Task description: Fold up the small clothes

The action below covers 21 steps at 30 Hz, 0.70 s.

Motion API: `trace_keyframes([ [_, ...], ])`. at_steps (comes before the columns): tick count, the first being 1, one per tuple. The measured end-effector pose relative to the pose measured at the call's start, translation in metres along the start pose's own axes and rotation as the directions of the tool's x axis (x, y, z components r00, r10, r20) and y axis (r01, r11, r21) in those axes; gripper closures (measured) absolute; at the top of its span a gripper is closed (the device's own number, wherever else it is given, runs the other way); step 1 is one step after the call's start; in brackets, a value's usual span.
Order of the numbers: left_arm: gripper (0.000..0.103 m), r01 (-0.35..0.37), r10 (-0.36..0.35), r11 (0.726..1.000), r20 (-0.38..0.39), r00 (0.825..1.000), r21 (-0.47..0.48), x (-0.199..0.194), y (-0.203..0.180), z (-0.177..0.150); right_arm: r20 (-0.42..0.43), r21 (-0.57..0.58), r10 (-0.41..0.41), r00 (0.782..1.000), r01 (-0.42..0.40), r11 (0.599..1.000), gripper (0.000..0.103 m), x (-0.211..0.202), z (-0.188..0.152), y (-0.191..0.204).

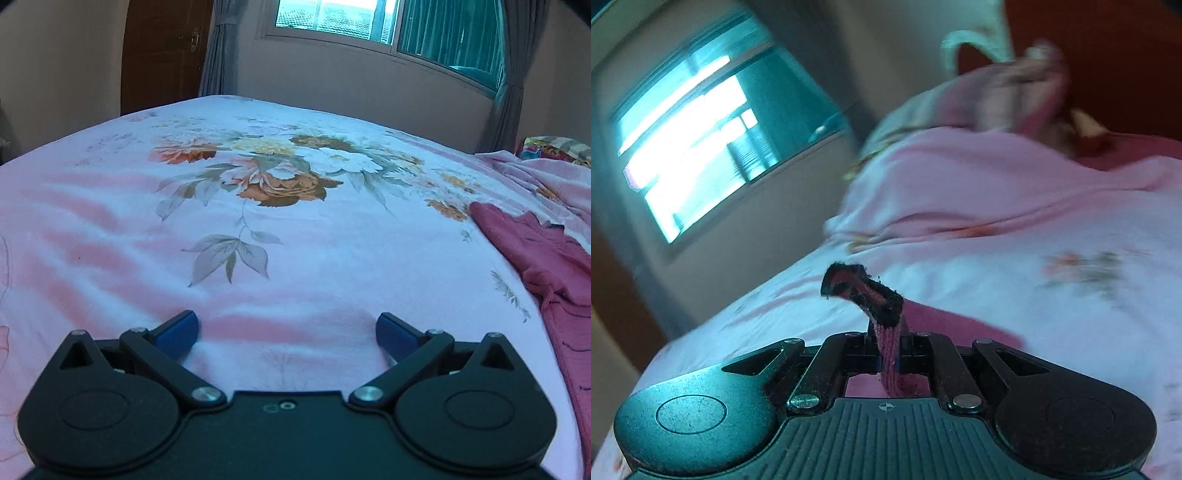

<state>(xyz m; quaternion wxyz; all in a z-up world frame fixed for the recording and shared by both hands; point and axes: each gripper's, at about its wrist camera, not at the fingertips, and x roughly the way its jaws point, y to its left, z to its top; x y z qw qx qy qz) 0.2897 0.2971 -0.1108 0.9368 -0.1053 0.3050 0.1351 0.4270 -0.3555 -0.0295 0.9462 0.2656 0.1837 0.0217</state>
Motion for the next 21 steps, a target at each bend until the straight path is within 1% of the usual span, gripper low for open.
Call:
trace_keyframes([
  [3, 0.001, -0.003, 0.003, 1.000, -0.001, 1.000, 0.005, 0.001, -0.002, 0.001, -0.023, -0.037, 0.071, 0.997, -0.072, 0.997, 0.097, 0.024, -0.014, 0.059],
  [5, 0.001, 0.010, -0.010, 1.000, 0.000, 1.000, -0.011, 0.002, 0.001, 0.000, -0.049, -0.078, 0.132, 0.990, -0.135, 0.988, 0.097, 0.038, -0.034, 0.105],
  [7, 0.001, 0.019, -0.019, 1.000, 0.001, 1.000, -0.022, 0.003, 0.004, 0.000, -0.104, -0.127, 0.192, 0.976, -0.204, 0.971, 0.097, 0.053, -0.061, 0.148],
  [9, 0.001, 0.023, -0.022, 0.999, 0.005, 1.000, -0.026, 0.001, 0.005, -0.001, -0.180, -0.167, 0.237, 0.955, -0.267, 0.949, 0.097, 0.065, -0.097, 0.184],
  [11, 0.001, 0.026, -0.026, 0.999, 0.010, 1.000, -0.031, 0.000, 0.005, -0.003, -0.247, -0.214, 0.250, 0.936, -0.304, 0.928, 0.097, 0.077, -0.129, 0.211],
  [13, 0.001, 0.031, -0.030, 0.999, 0.014, 0.999, -0.037, -0.001, 0.006, -0.003, -0.314, -0.264, 0.251, 0.916, -0.338, 0.903, 0.097, 0.085, -0.163, 0.231],
  [15, 0.001, 0.033, -0.032, 0.999, 0.017, 0.999, -0.040, -0.001, 0.006, -0.003, -0.358, -0.292, 0.234, 0.904, -0.347, 0.892, 0.096, 0.091, -0.189, 0.238],
  [16, 0.001, 0.033, -0.033, 0.999, 0.019, 0.999, -0.041, -0.001, 0.006, -0.003, -0.371, -0.304, 0.225, 0.901, -0.347, 0.887, 0.096, 0.092, -0.198, 0.240],
  [18, 0.001, 0.033, -0.032, 0.999, 0.020, 0.999, -0.041, -0.002, 0.006, -0.004, -0.372, -0.327, 0.214, 0.903, -0.343, 0.881, 0.096, 0.089, -0.211, 0.240],
  [21, 0.001, 0.035, -0.034, 0.999, 0.021, 0.999, -0.042, -0.001, 0.006, -0.004, -0.370, -0.323, 0.215, 0.904, -0.342, 0.882, 0.096, 0.085, -0.211, 0.239],
])
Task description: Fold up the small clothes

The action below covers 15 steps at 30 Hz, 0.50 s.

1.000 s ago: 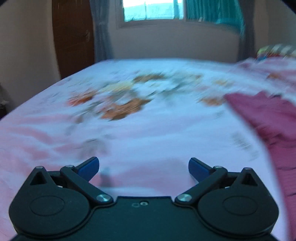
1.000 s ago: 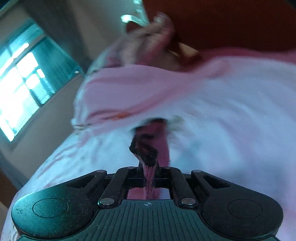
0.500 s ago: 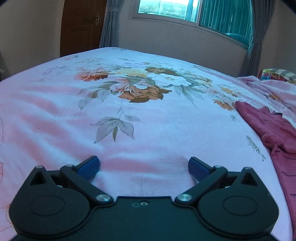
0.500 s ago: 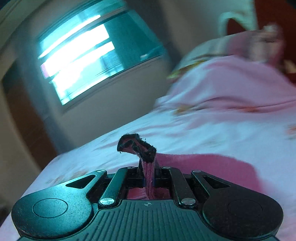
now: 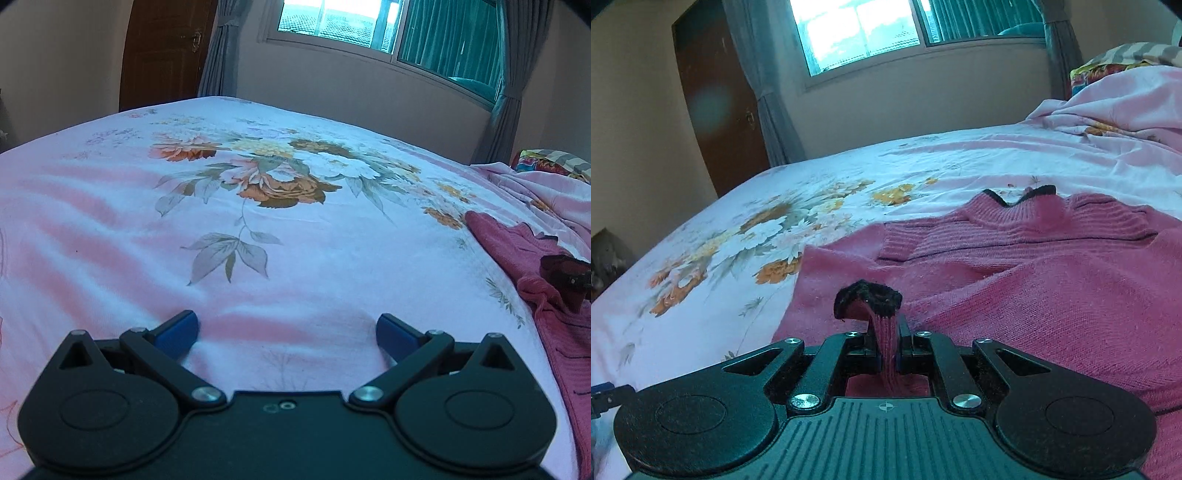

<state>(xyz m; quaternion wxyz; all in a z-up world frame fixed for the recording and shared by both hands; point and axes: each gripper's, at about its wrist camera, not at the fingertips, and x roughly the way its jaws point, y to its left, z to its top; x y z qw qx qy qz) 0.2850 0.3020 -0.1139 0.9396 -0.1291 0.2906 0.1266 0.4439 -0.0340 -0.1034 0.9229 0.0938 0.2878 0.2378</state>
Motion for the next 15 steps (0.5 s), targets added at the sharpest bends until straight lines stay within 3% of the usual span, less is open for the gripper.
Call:
trace_keyframes([
  [10, 0.001, -0.007, 0.007, 1.000, 0.000, 1.000, 0.009, 0.001, 0.000, 0.001, 0.012, -0.074, -0.005, 1.000, 0.006, 0.997, 0.096, 0.000, 0.006, 0.019],
  [15, 0.001, -0.011, 0.011, 1.000, 0.000, 1.000, 0.012, 0.001, -0.001, 0.001, -0.028, -0.136, 0.012, 1.000, -0.015, 0.991, 0.096, 0.011, -0.003, 0.033],
])
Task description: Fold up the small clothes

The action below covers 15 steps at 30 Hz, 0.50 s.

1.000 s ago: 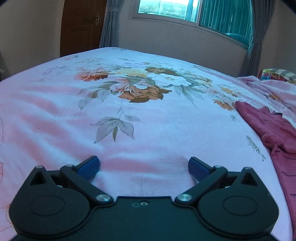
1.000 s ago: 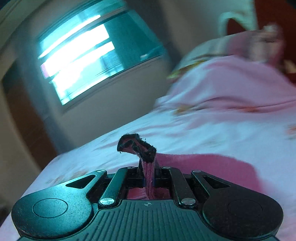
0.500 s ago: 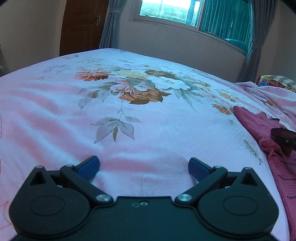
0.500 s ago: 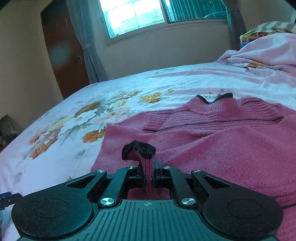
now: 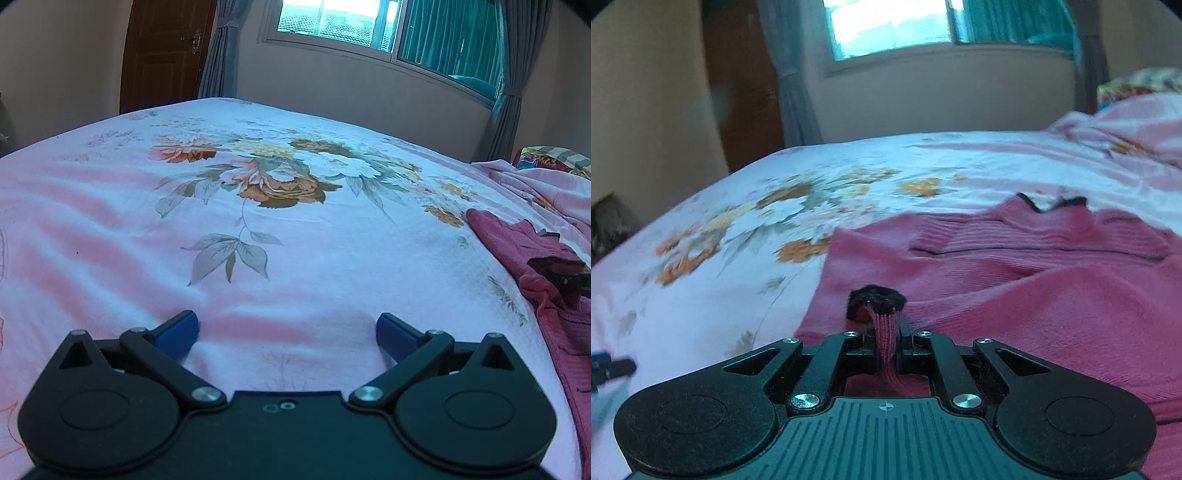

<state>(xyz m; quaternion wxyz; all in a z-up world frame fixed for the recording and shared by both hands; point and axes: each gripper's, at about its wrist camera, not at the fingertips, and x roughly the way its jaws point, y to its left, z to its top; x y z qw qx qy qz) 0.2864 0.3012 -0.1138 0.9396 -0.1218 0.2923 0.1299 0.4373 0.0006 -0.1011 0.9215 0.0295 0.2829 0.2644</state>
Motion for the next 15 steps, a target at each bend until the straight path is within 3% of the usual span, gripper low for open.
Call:
trace_keyframes([
  [2, 0.001, -0.002, 0.002, 1.000, 0.000, 1.000, 0.001, 0.000, 0.000, 0.000, -0.001, -0.032, -0.012, 1.000, 0.012, 0.999, 0.096, 0.003, -0.002, 0.005],
  [6, 0.001, -0.004, 0.004, 1.000, 0.001, 1.000, 0.004, 0.000, -0.001, -0.001, 0.009, -0.091, -0.027, 1.000, 0.027, 0.995, 0.071, 0.000, -0.005, 0.017],
  [8, 0.001, -0.005, 0.005, 1.000, 0.001, 1.000, 0.004, 0.000, -0.001, -0.001, 0.018, -0.085, 0.022, 1.000, -0.020, 0.996, 0.070, -0.010, -0.007, 0.020],
  [10, 0.001, -0.005, 0.005, 1.000, 0.001, 1.000, 0.004, 0.000, -0.001, -0.001, 0.010, -0.069, 0.103, 0.995, -0.102, 0.992, 0.045, -0.020, -0.009, 0.020],
  [14, 0.003, -0.014, 0.014, 1.000, -0.014, 1.000, 0.011, -0.001, -0.004, 0.003, 0.072, -0.120, 0.117, 0.991, -0.108, 0.987, 0.043, -0.063, -0.017, 0.017],
  [15, 0.011, -0.011, 0.011, 1.000, -0.008, 1.000, 0.010, -0.004, -0.007, 0.008, 0.082, -0.109, 0.102, 0.991, -0.092, 0.990, 0.043, -0.074, -0.017, 0.008],
])
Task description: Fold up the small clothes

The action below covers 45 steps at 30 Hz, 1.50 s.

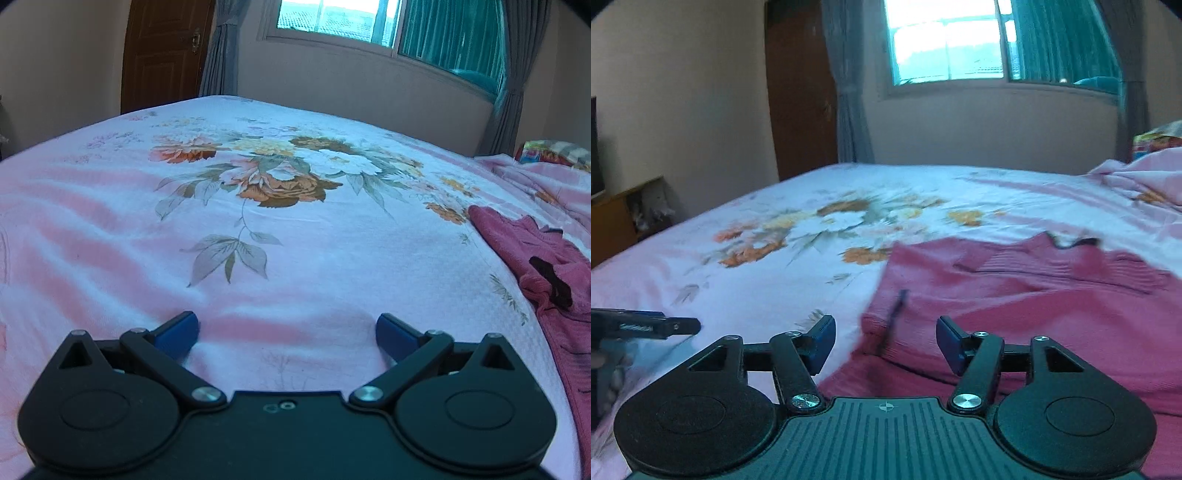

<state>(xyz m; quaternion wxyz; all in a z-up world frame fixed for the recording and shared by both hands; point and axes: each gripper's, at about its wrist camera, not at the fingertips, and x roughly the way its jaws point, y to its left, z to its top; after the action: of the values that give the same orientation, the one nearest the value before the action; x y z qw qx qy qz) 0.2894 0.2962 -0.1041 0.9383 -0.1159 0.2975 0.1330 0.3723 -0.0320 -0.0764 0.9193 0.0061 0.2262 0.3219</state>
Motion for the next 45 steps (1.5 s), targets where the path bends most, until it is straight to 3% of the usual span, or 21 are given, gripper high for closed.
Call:
trace_keyframes([
  [2, 0.014, 0.110, -0.107, 0.992, 0.046, 0.993, -0.069, -0.011, -0.010, 0.008, 0.024, 0.039, -0.073, 0.997, 0.072, 0.997, 0.043, -0.023, 0.000, -0.023],
  [4, 0.025, 0.262, -0.258, 0.958, 0.051, 0.965, -0.119, -0.014, -0.040, 0.015, 0.044, 0.101, -0.155, 0.987, 0.150, 0.984, 0.043, -0.046, -0.002, -0.055],
  [5, 0.030, 0.329, -0.327, 0.936, 0.033, 0.944, -0.124, -0.011, -0.057, 0.016, 0.044, 0.127, -0.198, 0.979, 0.191, 0.973, 0.044, -0.056, -0.004, -0.070],
  [7, 0.046, 0.466, -0.475, 0.872, -0.030, 0.879, -0.147, 0.002, -0.097, 0.017, 0.025, 0.201, -0.243, 0.970, 0.234, 0.951, 0.047, -0.071, -0.009, -0.103],
  [8, 0.048, 0.512, -0.526, 0.845, -0.065, 0.848, -0.158, 0.009, -0.118, 0.016, 0.016, 0.236, -0.254, 0.967, 0.244, 0.941, 0.047, -0.077, -0.011, -0.116],
  [11, 0.049, 0.543, -0.574, 0.815, -0.154, 0.804, -0.201, 0.033, -0.158, 0.008, 0.000, 0.278, -0.284, 0.959, 0.273, 0.921, 0.048, -0.089, -0.018, -0.144],
  [14, 0.052, 0.530, -0.583, 0.797, -0.142, 0.800, -0.288, 0.049, -0.164, 0.004, 0.004, 0.316, -0.286, 0.958, 0.270, 0.910, 0.048, -0.096, -0.021, -0.166],
  [16, 0.056, 0.527, -0.598, 0.769, -0.118, 0.792, -0.361, 0.056, -0.160, 0.005, 0.000, 0.390, -0.253, 0.967, 0.233, 0.891, 0.048, -0.096, -0.025, -0.183],
  [18, 0.064, 0.519, -0.596, 0.762, -0.104, 0.796, -0.388, 0.057, -0.159, 0.004, -0.003, 0.490, -0.186, 0.983, 0.163, 0.856, 0.048, -0.093, -0.029, -0.203],
  [19, 0.074, 0.516, -0.592, 0.766, -0.108, 0.799, -0.383, 0.059, -0.160, 0.004, -0.005, 0.522, -0.164, 0.986, 0.143, 0.841, 0.048, -0.091, -0.030, -0.210],
  [22, 0.089, 0.492, -0.565, 0.793, -0.131, 0.815, -0.360, 0.063, -0.163, 0.004, 0.019, 0.608, -0.112, 0.994, 0.077, 0.790, 0.048, -0.084, -0.034, -0.228],
  [24, 0.090, 0.483, -0.550, 0.805, -0.129, 0.825, -0.346, 0.063, -0.167, 0.006, 0.040, 0.692, -0.084, 0.996, 0.033, 0.722, 0.048, -0.079, -0.040, -0.245],
  [25, 0.096, 0.483, -0.545, 0.809, -0.121, 0.829, -0.334, 0.064, -0.172, 0.009, 0.043, 0.735, -0.079, 0.996, 0.022, 0.678, 0.049, -0.076, -0.043, -0.254],
  [26, 0.098, 0.487, -0.544, 0.811, -0.108, 0.832, -0.325, 0.061, -0.174, 0.011, 0.050, 0.769, -0.073, 0.996, 0.009, 0.639, 0.057, -0.074, -0.046, -0.263],
  [27, 0.098, 0.494, -0.543, 0.813, -0.096, 0.834, -0.309, 0.058, -0.176, 0.014, 0.060, 0.791, -0.065, 0.996, -0.007, 0.611, 0.092, -0.073, -0.049, -0.269],
  [29, 0.098, 0.510, -0.543, 0.820, -0.070, 0.837, -0.260, 0.052, -0.185, 0.024, 0.064, 0.820, -0.064, 0.996, -0.016, 0.572, 0.096, -0.075, -0.053, -0.278],
  [36, 0.098, 0.542, -0.543, 0.833, 0.019, 0.839, -0.112, 0.049, -0.200, 0.056, 0.115, 0.757, -0.087, 0.989, -0.031, 0.652, 0.096, -0.091, -0.044, -0.263],
  [37, 0.098, 0.527, -0.528, 0.844, 0.018, 0.849, -0.099, 0.052, -0.198, 0.054, 0.105, 0.753, -0.081, 0.991, -0.026, 0.657, 0.096, -0.088, -0.043, -0.262],
  [40, 0.099, 0.437, -0.443, 0.894, -0.062, 0.894, -0.097, 0.070, -0.188, 0.036, -0.044, 0.719, -0.143, 0.989, 0.131, 0.682, 0.096, -0.072, -0.043, -0.255],
  [43, 0.100, 0.427, -0.436, 0.899, -0.103, 0.894, -0.094, 0.078, -0.175, 0.025, -0.030, 0.723, -0.158, 0.987, 0.131, 0.679, 0.095, -0.077, -0.050, -0.252],
  [45, 0.094, 0.415, -0.421, 0.906, -0.083, 0.903, -0.079, 0.068, -0.171, 0.032, -0.031, 0.722, -0.121, 0.992, 0.106, 0.684, 0.083, -0.087, -0.052, -0.253],
])
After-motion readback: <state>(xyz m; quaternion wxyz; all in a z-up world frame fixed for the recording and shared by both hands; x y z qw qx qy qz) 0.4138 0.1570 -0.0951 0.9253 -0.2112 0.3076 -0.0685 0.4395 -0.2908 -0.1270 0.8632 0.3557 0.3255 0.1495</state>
